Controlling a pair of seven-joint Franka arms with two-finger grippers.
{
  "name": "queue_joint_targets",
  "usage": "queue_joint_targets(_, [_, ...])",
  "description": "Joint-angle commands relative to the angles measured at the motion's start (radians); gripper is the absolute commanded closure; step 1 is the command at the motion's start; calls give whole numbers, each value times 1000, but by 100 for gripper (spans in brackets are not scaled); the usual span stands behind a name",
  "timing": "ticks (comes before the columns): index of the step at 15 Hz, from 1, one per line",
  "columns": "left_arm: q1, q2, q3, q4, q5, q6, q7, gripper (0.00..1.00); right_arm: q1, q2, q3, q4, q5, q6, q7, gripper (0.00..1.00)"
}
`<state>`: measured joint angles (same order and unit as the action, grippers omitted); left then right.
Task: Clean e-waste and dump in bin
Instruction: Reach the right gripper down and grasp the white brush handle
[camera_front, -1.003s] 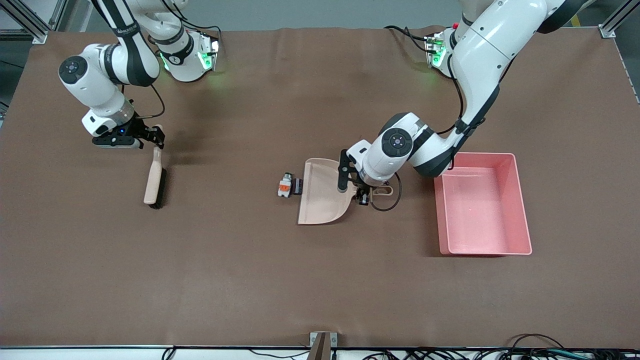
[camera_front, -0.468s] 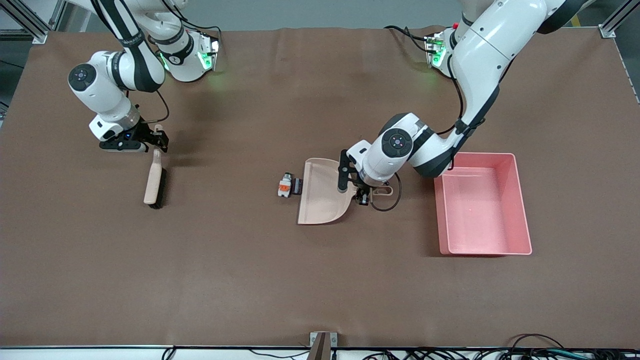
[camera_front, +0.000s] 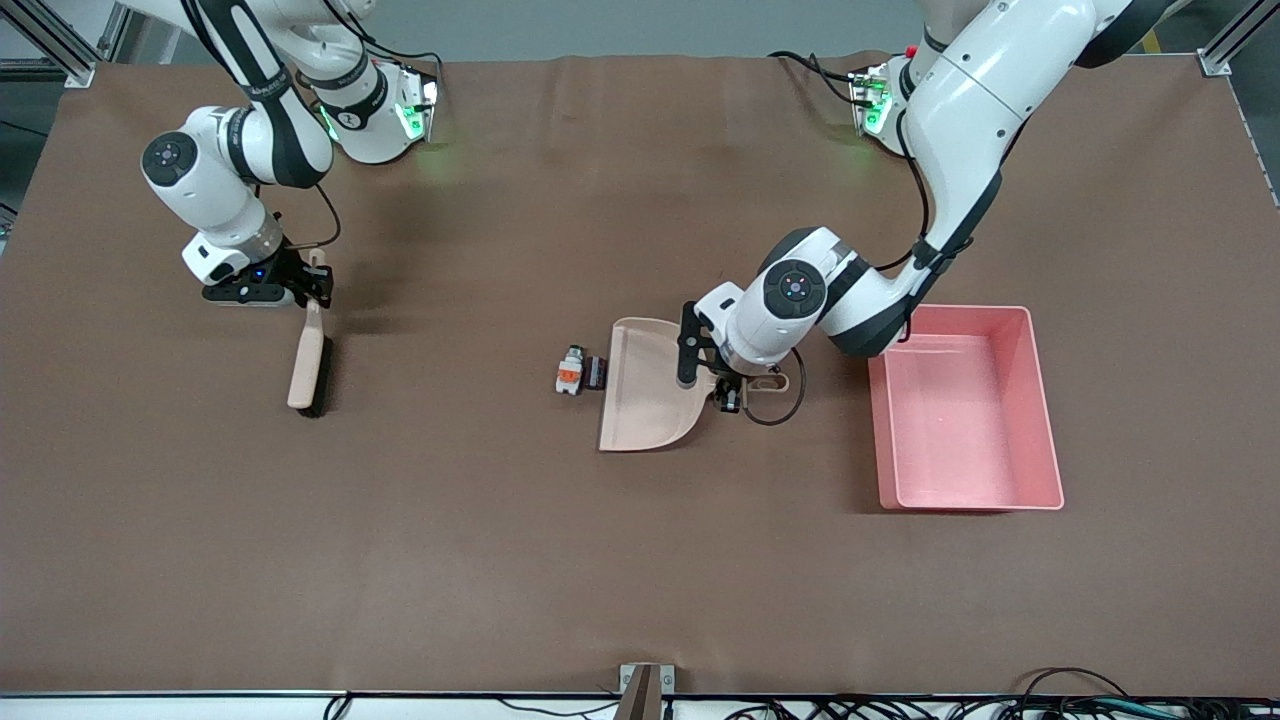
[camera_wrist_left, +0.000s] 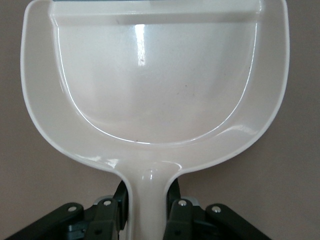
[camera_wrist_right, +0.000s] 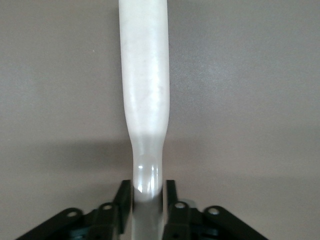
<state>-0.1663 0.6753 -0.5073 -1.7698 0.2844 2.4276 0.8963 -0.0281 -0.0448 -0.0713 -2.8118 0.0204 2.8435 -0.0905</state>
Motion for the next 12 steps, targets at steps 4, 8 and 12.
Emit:
queue_joint_targets(4, [-38,-10,-2,56,109,-97,-109,92,2,11,4,-19,15,22,6,100])
queue_joint_targets(8, [-48,-10,-5,43,242,-97,-252,92,25,0,14,50,16,-96,84,100])
queue_joint_targets(12, [-61,-39,-8,12,242,-101,-269,92,215,2,15,169,23,-234,302,100])
